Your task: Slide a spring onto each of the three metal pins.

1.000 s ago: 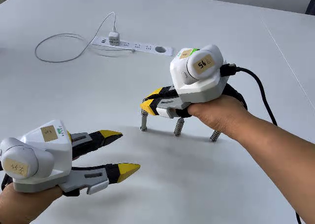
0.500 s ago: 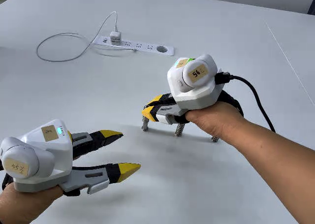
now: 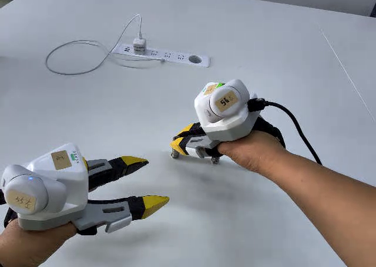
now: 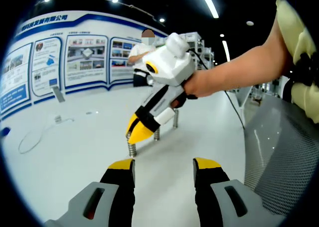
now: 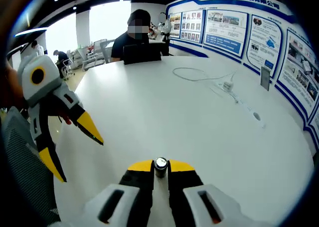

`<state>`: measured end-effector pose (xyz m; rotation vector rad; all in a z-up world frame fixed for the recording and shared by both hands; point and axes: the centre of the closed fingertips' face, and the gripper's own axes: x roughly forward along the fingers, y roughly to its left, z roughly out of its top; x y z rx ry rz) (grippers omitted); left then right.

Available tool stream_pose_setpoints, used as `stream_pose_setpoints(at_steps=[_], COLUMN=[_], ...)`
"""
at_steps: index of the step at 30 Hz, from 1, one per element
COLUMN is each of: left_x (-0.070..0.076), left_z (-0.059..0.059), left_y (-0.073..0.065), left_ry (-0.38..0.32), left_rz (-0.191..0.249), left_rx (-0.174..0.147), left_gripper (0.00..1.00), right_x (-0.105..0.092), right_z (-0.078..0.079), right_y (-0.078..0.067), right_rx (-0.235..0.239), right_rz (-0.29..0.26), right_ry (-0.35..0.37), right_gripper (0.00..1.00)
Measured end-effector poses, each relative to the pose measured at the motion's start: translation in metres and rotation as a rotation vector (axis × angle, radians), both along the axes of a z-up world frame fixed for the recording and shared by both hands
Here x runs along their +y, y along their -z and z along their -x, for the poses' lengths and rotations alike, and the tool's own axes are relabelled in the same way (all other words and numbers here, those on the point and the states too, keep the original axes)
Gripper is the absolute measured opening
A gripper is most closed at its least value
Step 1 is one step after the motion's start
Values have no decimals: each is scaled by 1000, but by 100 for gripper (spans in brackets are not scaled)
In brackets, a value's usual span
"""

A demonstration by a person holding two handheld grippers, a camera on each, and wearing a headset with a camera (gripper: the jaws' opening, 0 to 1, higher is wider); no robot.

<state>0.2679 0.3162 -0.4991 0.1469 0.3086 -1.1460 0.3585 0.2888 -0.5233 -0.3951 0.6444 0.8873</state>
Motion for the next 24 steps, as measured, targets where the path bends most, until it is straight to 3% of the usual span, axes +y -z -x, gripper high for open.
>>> stream_pose_setpoints(at_steps=[13, 20, 24], left_x=[-1, -1, -2], left_z=[0, -1, 0], left_y=[0, -1, -3], left_ry=[3, 2, 2], left_rz=[-2, -5, -5], left_rx=[-3, -5, -7], left_gripper=[48, 49, 49], right_x=[-1, -4, -5], right_z=[0, 5, 10], right_y=[-2, -12, -25], right_rx=[-7, -31, -54], right_rz=[2, -11, -30], right_ry=[6, 9, 11], right_gripper=[14, 20, 22])
